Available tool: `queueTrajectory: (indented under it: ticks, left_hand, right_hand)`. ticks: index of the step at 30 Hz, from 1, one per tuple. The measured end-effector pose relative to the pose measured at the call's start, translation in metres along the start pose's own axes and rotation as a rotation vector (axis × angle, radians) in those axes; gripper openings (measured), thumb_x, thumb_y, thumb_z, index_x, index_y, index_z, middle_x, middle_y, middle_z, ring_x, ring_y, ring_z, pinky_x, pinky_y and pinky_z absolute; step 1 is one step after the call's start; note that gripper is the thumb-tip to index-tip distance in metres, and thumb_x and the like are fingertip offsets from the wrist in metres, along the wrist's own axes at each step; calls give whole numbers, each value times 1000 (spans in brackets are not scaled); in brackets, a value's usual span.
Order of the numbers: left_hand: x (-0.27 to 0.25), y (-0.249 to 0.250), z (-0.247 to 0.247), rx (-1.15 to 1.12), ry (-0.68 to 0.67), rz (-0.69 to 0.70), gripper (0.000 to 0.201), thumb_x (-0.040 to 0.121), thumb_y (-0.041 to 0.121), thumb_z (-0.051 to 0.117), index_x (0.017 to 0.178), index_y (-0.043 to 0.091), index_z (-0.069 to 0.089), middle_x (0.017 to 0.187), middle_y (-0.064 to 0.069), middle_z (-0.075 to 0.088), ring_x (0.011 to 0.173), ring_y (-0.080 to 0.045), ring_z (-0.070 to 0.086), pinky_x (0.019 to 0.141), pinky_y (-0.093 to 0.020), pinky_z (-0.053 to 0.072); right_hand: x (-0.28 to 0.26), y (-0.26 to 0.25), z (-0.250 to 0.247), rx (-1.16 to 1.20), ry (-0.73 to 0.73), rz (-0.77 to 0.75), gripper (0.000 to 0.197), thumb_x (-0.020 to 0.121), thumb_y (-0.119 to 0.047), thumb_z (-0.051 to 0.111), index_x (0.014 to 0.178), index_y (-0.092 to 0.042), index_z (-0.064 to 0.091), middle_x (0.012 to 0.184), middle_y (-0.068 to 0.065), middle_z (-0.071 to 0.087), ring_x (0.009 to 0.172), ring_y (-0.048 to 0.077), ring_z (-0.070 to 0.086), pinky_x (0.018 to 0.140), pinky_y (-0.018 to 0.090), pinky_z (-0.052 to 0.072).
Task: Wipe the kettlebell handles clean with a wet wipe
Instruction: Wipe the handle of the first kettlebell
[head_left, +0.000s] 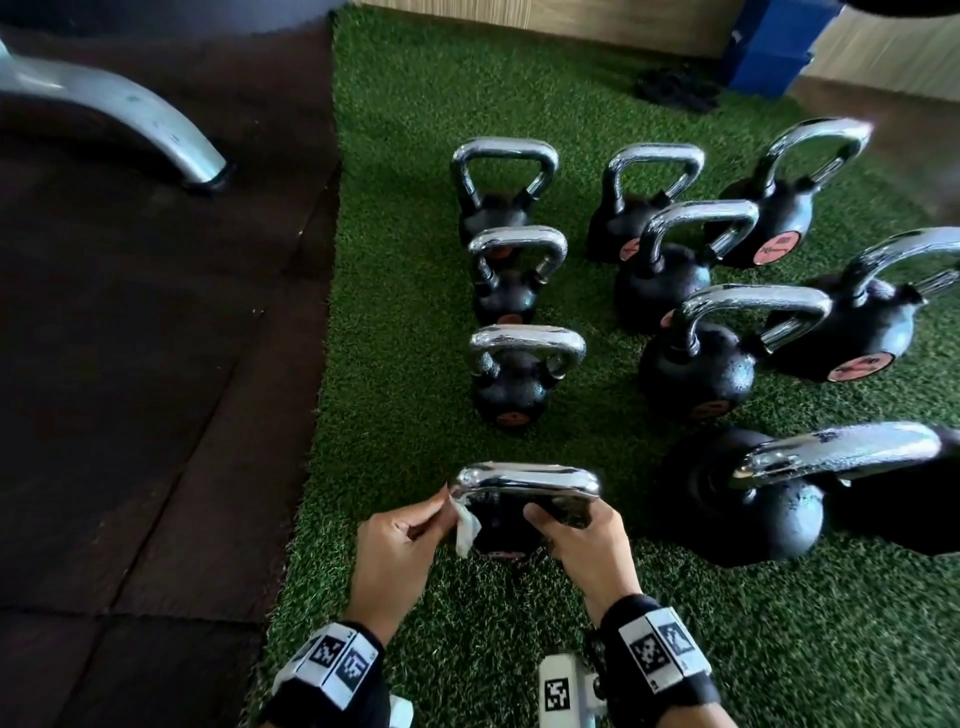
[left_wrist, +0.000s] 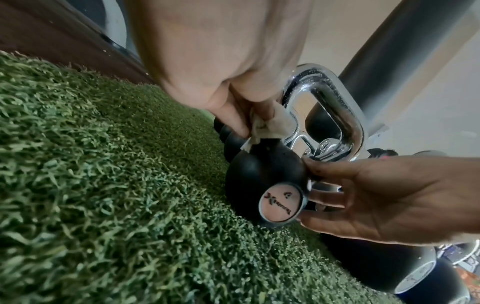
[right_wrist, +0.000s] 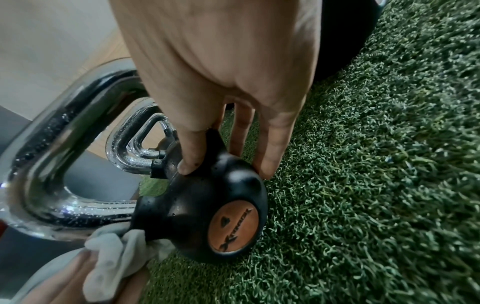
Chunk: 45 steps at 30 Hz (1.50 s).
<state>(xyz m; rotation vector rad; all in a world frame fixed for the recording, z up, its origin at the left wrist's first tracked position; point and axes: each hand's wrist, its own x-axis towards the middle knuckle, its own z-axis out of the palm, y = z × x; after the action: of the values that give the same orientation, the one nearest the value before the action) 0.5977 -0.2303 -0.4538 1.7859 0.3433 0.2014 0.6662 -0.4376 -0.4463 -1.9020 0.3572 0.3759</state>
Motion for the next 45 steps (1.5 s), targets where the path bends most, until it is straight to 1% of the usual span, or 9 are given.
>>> queueTrajectory:
  ticks: [6, 9, 13, 17, 20, 25, 31, 37, 45]
  left_hand:
    - [9, 2, 12, 58, 81, 22, 34, 88, 31, 72, 117, 13, 75, 98, 1, 80, 63, 13, 67, 53, 2, 40]
    - [29, 11, 20, 187, 72, 52, 26, 91, 20, 76, 114, 9, 77, 107, -4, 78, 84, 22, 65, 70, 4, 45]
    - [57, 31, 37, 300, 2, 89, 26, 96, 26, 71, 118, 15, 76, 117, 1, 75, 99, 8, 66, 81, 8, 40]
    - [59, 34, 45, 331, -61, 149, 27, 97, 27, 70, 122, 19, 74, 112, 3, 77, 84, 2, 73, 72, -5, 54]
    - [59, 33, 47, 355, -62, 135, 25, 98, 23, 69, 122, 19, 75, 112, 4, 77, 89, 3, 72, 75, 3, 46]
    - [61, 45, 49, 256, -45, 124, 26, 97, 14, 64, 112, 34, 71, 87, 36, 71, 74, 17, 64, 71, -4, 51]
    - [62, 47, 46, 163, -28, 133, 30, 95, 4, 66, 115, 23, 79, 79, 38, 66, 82, 19, 66, 71, 2, 46]
    - [69, 52, 37, -81, -76, 46, 22, 91, 15, 77, 113, 21, 80, 105, 15, 79, 100, 1, 73, 88, -16, 57]
    - [59, 58, 23, -487, -239, -150, 27, 75, 21, 77, 102, 18, 81, 106, -6, 80, 100, -19, 77, 78, -21, 60]
  right_hand:
    - [-20, -3, -5, -183, 45, -51, 27, 71, -36, 89, 91, -31, 72, 81, -12, 76, 70, -1, 71, 64, 22, 58]
    - [-36, 8, -8, -295, 12, -97, 22, 81, -5, 78, 85, -24, 67, 85, -5, 71, 59, 0, 65, 49, 17, 53]
    - [-49, 11, -5, -525, -35, -277, 30, 83, 12, 65, 90, -14, 78, 97, -11, 72, 72, -6, 64, 61, 6, 49]
    - [-30, -6, -6, -404, 79, -366, 30, 91, -5, 70, 116, -20, 72, 111, -9, 71, 87, -4, 64, 76, 7, 49]
    - [-14, -18, 1, -304, -152, -241, 52, 96, -27, 67, 144, -33, 51, 134, -15, 58, 118, 4, 60, 103, 26, 50]
    - [-8, -17, 14, -145, -202, -224, 36, 93, -30, 70, 128, -37, 66, 111, -9, 74, 97, 10, 72, 90, 43, 59]
    - [-5, -14, 16, -77, -215, -214, 38, 91, -34, 72, 128, -36, 66, 117, -5, 73, 102, 13, 72, 93, 45, 58]
    - [-6, -14, 15, -92, -212, -279, 29, 93, -28, 72, 120, -35, 70, 107, -8, 76, 98, 10, 73, 89, 46, 59]
    - [-2, -12, 15, -83, -214, -233, 41, 90, -28, 75, 131, -28, 66, 116, -7, 75, 105, 9, 71, 96, 42, 57]
